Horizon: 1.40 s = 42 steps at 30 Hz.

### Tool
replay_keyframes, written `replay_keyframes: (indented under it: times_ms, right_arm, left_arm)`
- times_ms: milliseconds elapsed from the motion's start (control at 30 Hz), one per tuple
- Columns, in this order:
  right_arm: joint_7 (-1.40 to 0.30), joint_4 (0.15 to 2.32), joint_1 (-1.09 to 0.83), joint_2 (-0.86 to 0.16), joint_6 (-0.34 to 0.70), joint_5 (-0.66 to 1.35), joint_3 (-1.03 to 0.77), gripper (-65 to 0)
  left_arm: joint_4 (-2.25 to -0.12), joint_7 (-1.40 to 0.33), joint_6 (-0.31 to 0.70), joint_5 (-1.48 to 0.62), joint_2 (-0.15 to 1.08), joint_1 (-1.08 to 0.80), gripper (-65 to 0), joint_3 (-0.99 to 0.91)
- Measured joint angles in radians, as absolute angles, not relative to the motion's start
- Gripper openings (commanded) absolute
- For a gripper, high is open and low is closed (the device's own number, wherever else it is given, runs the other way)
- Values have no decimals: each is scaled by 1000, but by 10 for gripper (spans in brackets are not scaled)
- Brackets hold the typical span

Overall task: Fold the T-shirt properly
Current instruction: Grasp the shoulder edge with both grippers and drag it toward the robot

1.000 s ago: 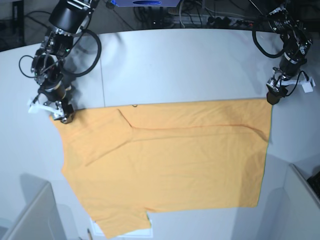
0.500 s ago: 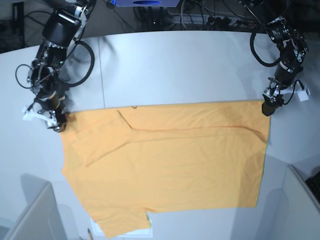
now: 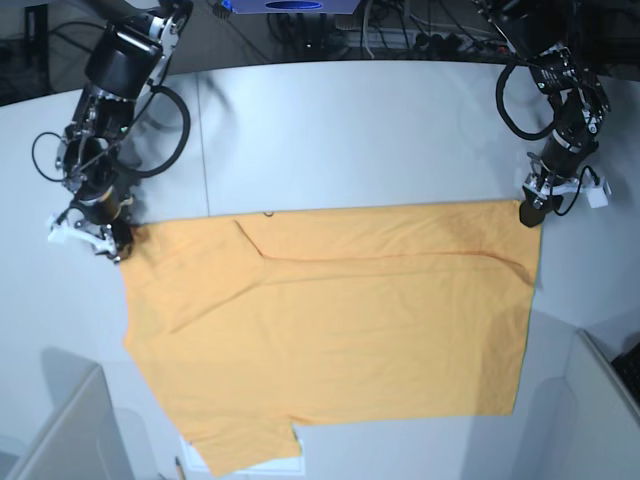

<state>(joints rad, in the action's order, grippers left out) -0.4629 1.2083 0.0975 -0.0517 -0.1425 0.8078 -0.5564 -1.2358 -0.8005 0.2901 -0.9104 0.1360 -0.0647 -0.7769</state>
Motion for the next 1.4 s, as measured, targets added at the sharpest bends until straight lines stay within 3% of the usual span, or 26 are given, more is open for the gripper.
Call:
replay_keyframes:
  times_ms: [67, 100, 200, 467, 967, 1400]
  right_arm:
    - [-463, 1206, 93, -51, -142, 808, -554, -507]
    - [-466, 1204, 93, -51, -142, 808, -553, -543]
    - [-476, 1203, 90, -51, -150, 808, -553, -650]
    - [-515, 1230, 87, -56, -163, 806, -553, -650]
    - [-628, 1541, -158, -54, -168, 807, -556, -650]
    - [-618, 1563, -398, -62, -168, 1102, -662, -650]
  left_arm:
    - [-1235, -817, 289, -884, 136, -67, -615, -773]
    - [-1237, -825, 288, -873, 138, -67, -650, -772]
    - [-1242, -832, 286, -872, 139, -67, -650, -770]
    - [-1251, -846, 285, -891, 163, -81, -650, -768]
    - [-1567, -873, 265, -864, 180, -356, -650, -764]
    - [-1668, -876, 266, -864, 165, -536, -650, -764]
